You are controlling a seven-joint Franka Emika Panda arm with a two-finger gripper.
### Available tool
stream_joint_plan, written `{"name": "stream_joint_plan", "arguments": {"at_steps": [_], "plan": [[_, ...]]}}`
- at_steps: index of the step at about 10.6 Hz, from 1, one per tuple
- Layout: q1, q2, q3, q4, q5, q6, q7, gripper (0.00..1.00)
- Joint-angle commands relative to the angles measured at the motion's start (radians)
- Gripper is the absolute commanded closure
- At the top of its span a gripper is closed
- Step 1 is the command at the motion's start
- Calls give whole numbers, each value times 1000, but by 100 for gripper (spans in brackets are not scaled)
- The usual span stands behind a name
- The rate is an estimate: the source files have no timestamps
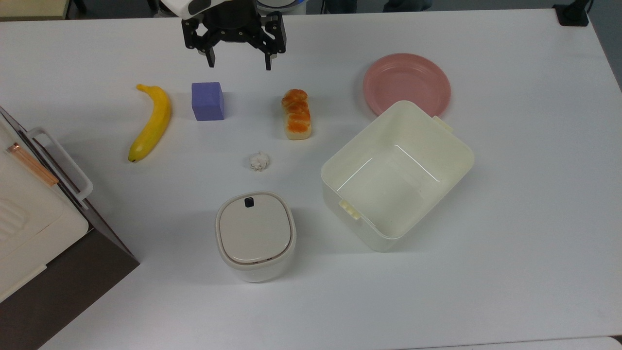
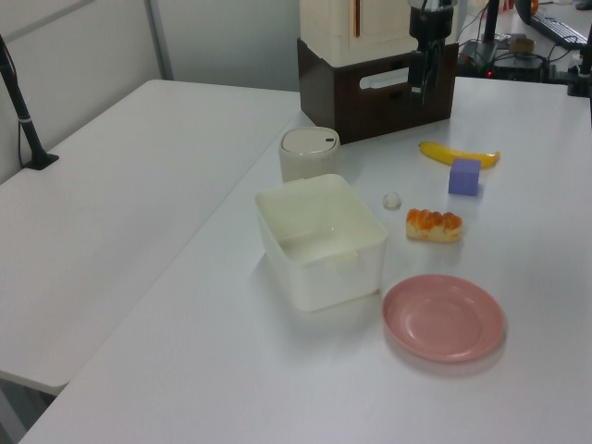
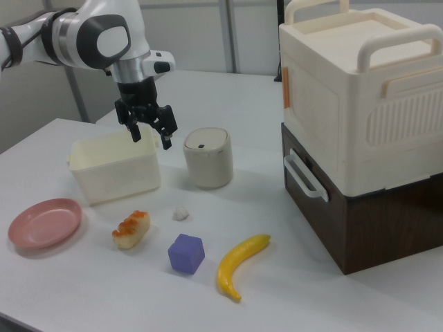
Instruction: Open the trash can
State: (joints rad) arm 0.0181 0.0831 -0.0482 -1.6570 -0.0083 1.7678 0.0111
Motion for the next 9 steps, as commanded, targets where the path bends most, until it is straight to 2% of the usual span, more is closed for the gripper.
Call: {"name": "stream_joint_plan", "arguments": {"at_steps": [1, 9], "plan": [[3, -17, -5, 14, -2, -41, 15, 0], [-9, -20, -4, 28, -2, -59, 16, 0]]}}
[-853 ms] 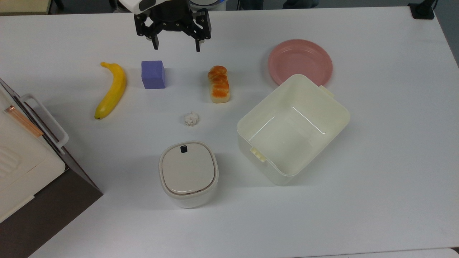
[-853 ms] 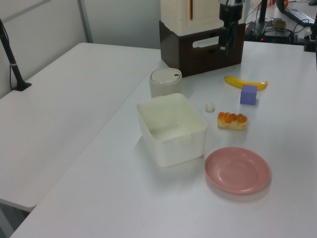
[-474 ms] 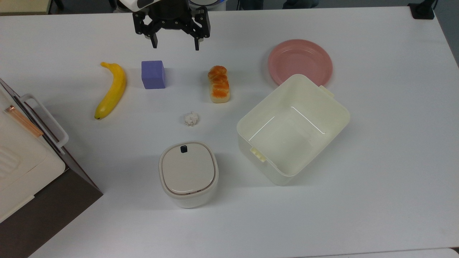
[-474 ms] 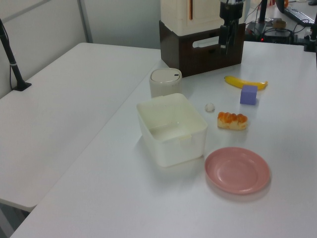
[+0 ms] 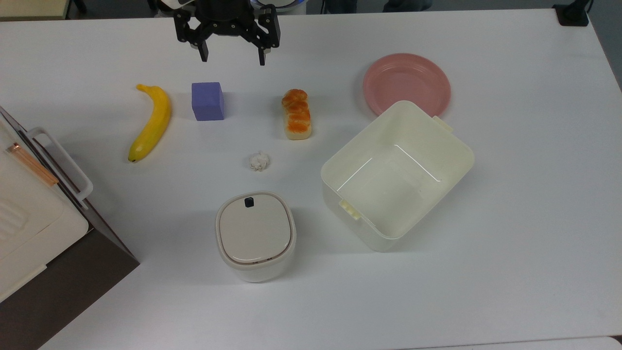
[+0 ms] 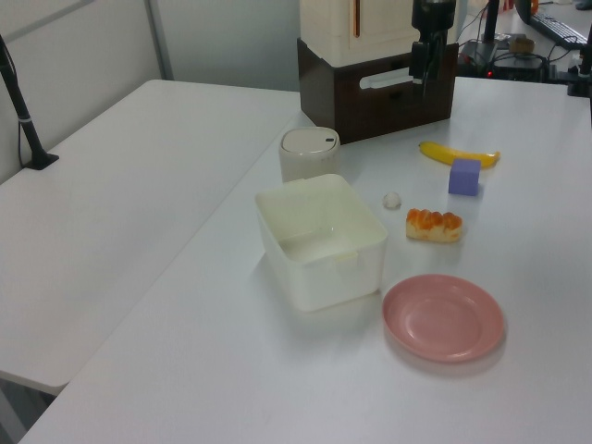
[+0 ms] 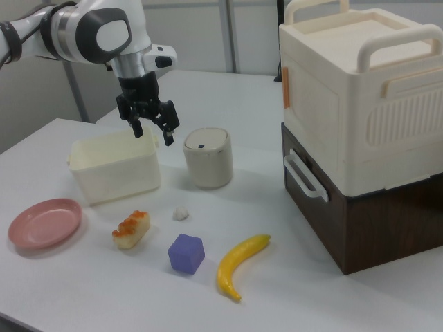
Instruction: Open the trash can
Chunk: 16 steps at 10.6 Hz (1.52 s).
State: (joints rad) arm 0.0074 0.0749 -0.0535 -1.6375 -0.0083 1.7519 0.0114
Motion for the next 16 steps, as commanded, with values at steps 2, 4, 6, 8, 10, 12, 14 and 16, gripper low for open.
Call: {"name": "stream_joint_plan", "arguments": {"at_steps": [2, 4, 6, 8, 10, 12, 14, 16], "plan": [[3, -12, 1, 8, -2, -58, 16, 0], [9, -12, 1, 7, -4, -58, 16, 0], [11, -12, 0, 7, -4, -57, 15, 0], [10, -11, 3, 7, -2, -57, 15, 0], [11, -7, 4, 7, -2, -57, 16, 0], [14, 5, 7, 5, -4, -54, 16, 0], [17, 8, 7, 4, -5, -51, 16, 0], [28, 16, 3, 2, -5, -51, 16, 0]]}}
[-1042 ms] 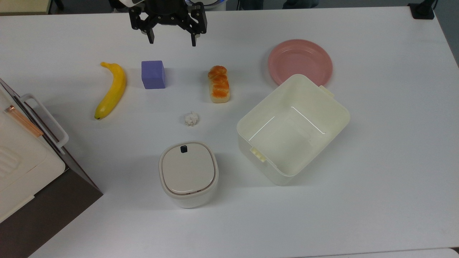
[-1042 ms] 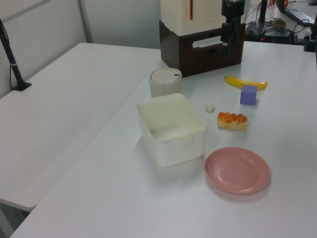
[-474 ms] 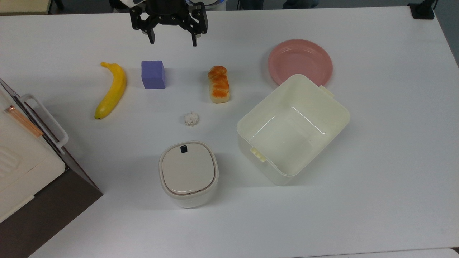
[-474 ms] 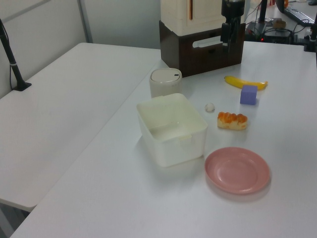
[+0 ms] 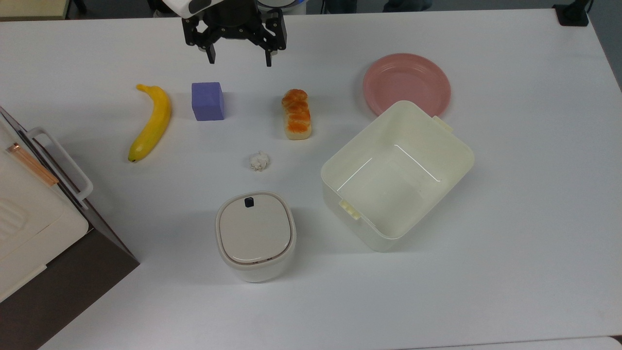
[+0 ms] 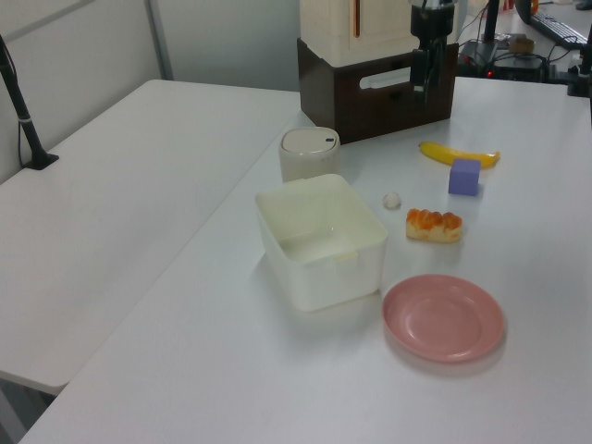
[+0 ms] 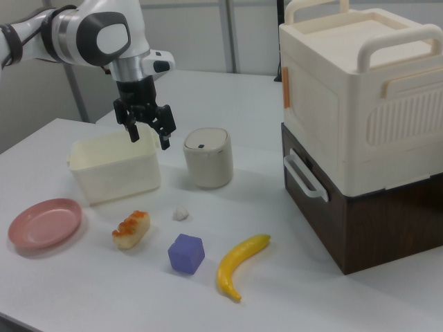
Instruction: Open the trash can
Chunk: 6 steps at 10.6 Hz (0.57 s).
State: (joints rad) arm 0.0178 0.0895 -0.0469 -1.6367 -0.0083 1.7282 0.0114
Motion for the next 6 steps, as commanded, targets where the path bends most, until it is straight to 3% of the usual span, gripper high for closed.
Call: {"name": "stream_joint_plan", "arguments": {"at_steps": [1, 6], "plan": [[30, 1, -7, 0, -8, -28, 15, 0], [37, 18, -7, -12, -16, 14, 13, 0]]}}
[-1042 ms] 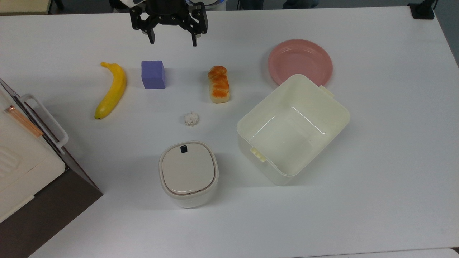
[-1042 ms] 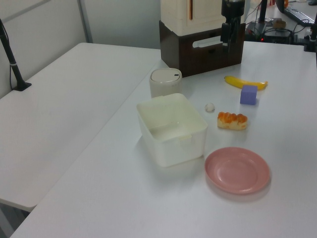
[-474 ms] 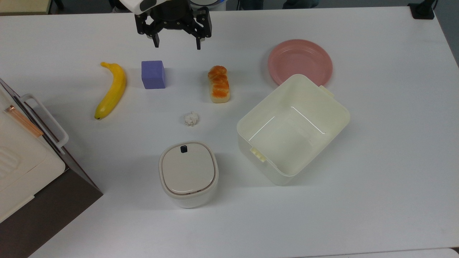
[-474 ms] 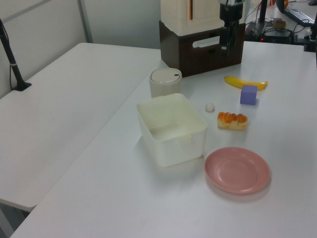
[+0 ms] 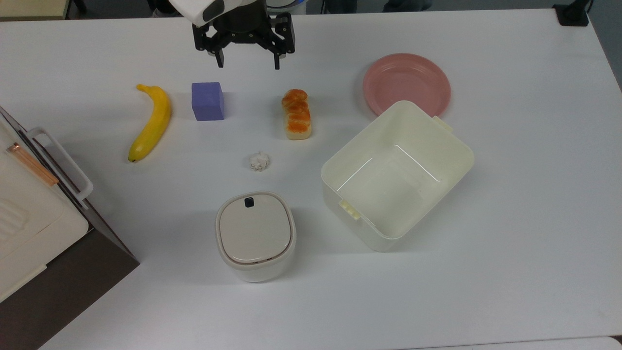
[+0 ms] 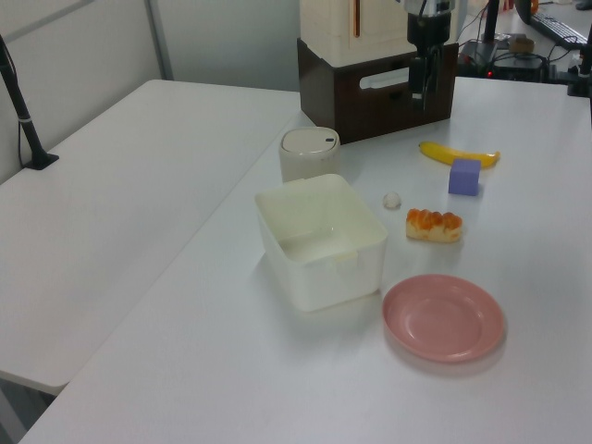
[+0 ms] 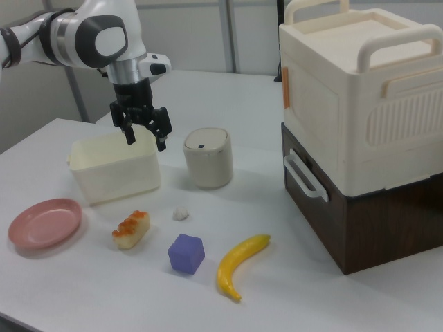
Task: Open the trash can
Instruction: 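Move the gripper down toward the lid of the cream trash can, then press the gripper fingers onto the lid's rear edge to flip it open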
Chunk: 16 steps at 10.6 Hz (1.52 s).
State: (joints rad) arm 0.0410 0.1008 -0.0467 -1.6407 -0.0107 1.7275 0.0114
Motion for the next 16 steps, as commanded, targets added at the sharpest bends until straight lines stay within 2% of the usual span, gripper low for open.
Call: {"name": "stream_joint_plan", "arguments": {"at_steps": [1, 2, 4, 5, 6, 10, 13, 16], "plan": [[13, 22, -7, -7, -14, 80, 15, 5], [13, 33, -7, -7, -12, 127, 7, 18], [14, 49, -5, -5, -8, 212, -2, 68], [13, 72, -5, -4, 1, 297, 5, 83], [13, 98, -5, -4, 1, 414, 15, 90], [13, 233, -7, 19, -6, 786, 15, 90], [26, 310, -7, 41, -14, 860, 16, 90], [31, 361, -7, 48, -38, 860, 15, 90]]}}
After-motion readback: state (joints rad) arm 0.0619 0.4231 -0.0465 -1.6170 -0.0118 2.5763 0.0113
